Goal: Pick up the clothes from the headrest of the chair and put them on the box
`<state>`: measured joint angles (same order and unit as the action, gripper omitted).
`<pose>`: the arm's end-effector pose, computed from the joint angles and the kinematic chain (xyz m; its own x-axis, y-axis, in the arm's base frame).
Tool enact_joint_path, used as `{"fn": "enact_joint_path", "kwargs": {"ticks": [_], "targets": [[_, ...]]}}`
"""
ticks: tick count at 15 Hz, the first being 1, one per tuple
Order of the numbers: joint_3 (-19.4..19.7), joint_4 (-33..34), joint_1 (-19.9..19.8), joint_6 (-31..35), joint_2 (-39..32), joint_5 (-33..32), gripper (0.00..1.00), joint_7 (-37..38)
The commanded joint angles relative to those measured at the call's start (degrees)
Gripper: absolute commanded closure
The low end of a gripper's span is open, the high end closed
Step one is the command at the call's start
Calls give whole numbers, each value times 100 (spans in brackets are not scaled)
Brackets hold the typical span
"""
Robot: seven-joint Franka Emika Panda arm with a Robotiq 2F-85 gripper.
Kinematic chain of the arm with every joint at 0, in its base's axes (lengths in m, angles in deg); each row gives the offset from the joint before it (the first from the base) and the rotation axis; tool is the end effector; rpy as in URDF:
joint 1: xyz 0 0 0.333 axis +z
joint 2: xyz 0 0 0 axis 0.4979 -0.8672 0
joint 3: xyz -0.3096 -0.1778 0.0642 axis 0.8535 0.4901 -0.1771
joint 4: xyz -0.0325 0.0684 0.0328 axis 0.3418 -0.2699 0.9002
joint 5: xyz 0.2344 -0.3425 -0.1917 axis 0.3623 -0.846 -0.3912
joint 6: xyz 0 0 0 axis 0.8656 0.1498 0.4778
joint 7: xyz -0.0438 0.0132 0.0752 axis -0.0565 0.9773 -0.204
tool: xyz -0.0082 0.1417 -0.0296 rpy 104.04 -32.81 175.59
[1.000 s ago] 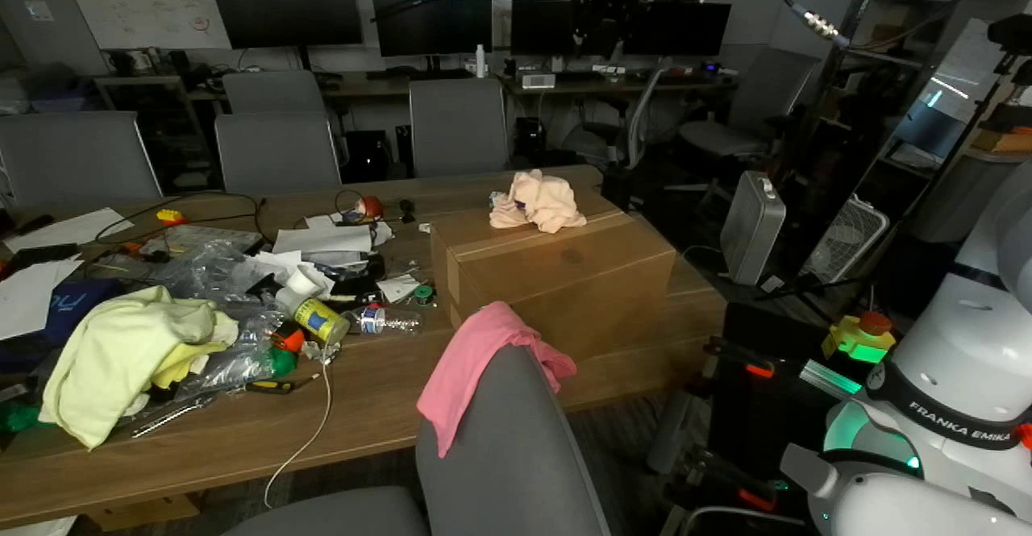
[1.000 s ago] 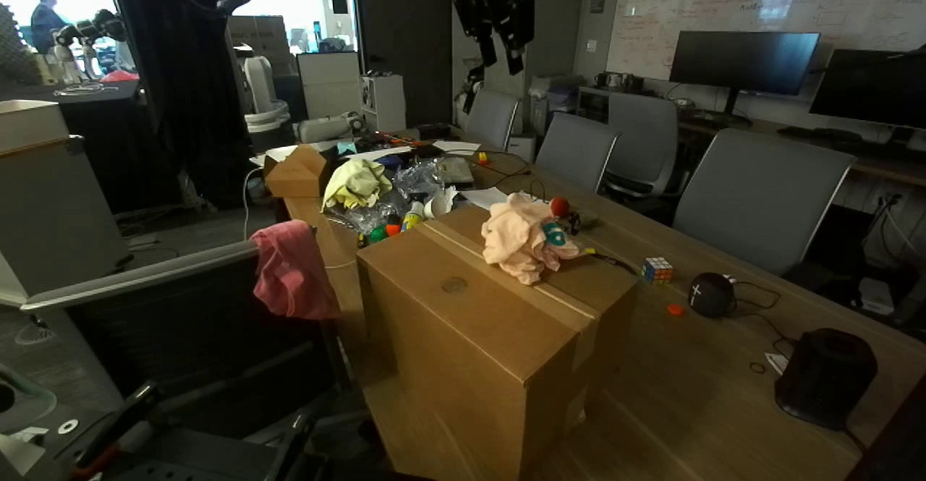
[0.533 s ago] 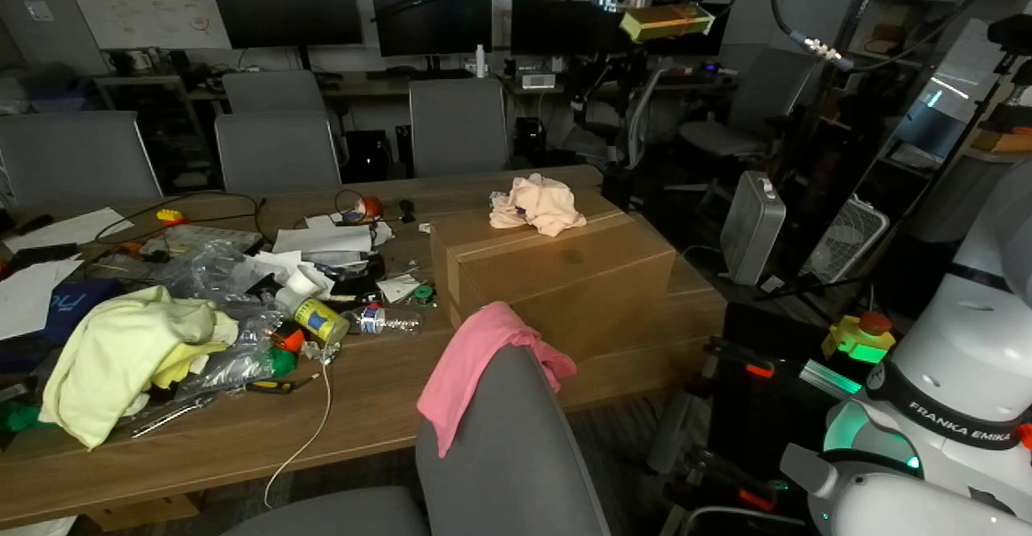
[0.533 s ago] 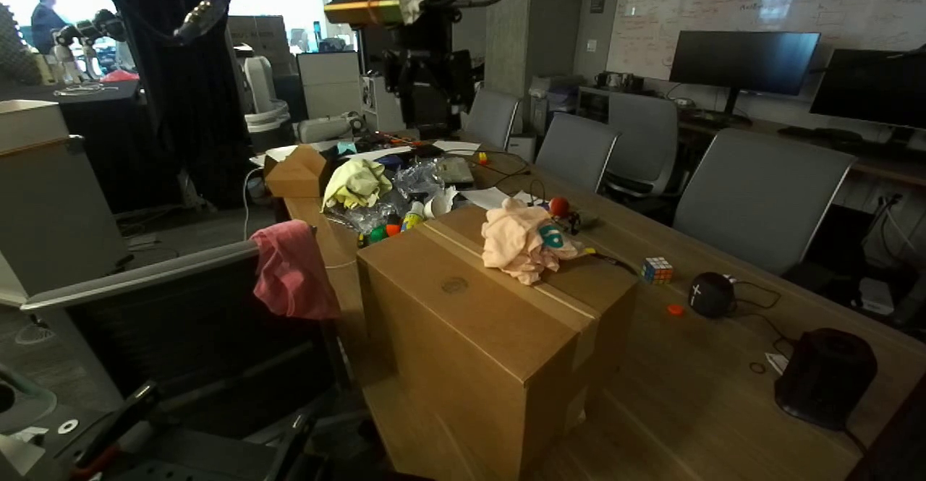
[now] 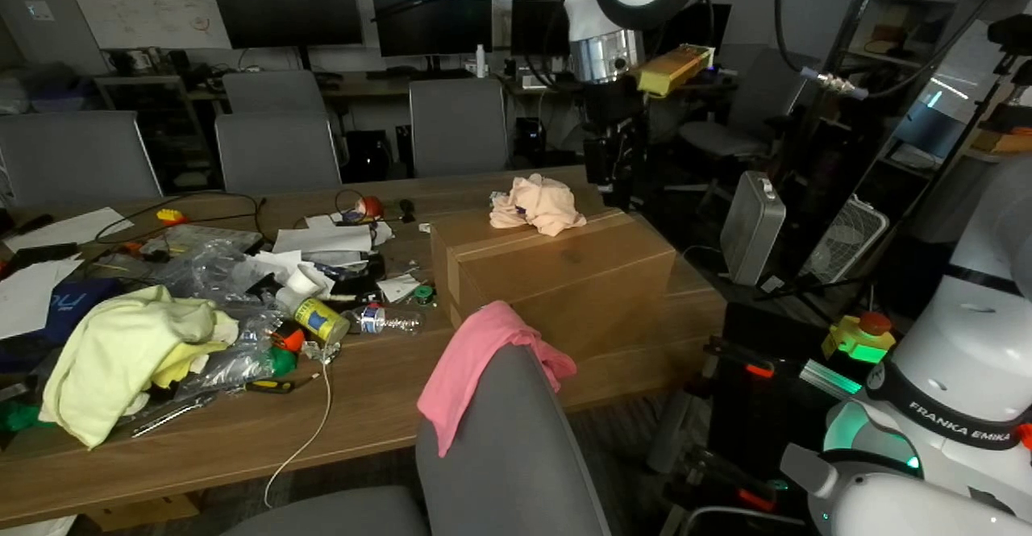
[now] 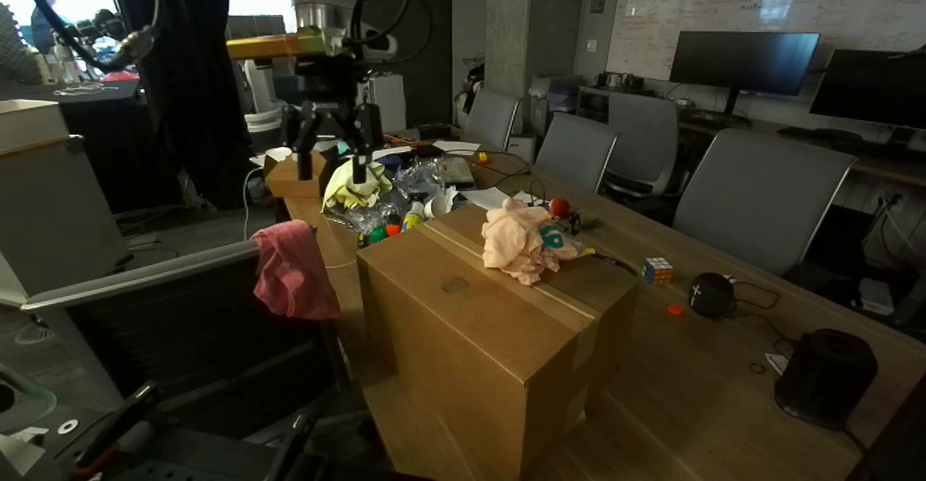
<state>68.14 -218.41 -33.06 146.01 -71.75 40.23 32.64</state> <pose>0.4956 -0.0579 0.3688 0.9508 -0.1481 -0.2720 -0.1201 -0.9858 0.1171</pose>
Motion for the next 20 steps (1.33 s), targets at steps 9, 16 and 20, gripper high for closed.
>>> {"fn": "enact_joint_path", "kwargs": {"ticks": [9,16,20], "targets": [[-815,-88,903,-1002,-406,-559,0,-1285],[-1022,-159,1126,-619,-758,-1142,0,-1436],[-1041,-152,1141,76,-885,-1574,0,-1085]]}}
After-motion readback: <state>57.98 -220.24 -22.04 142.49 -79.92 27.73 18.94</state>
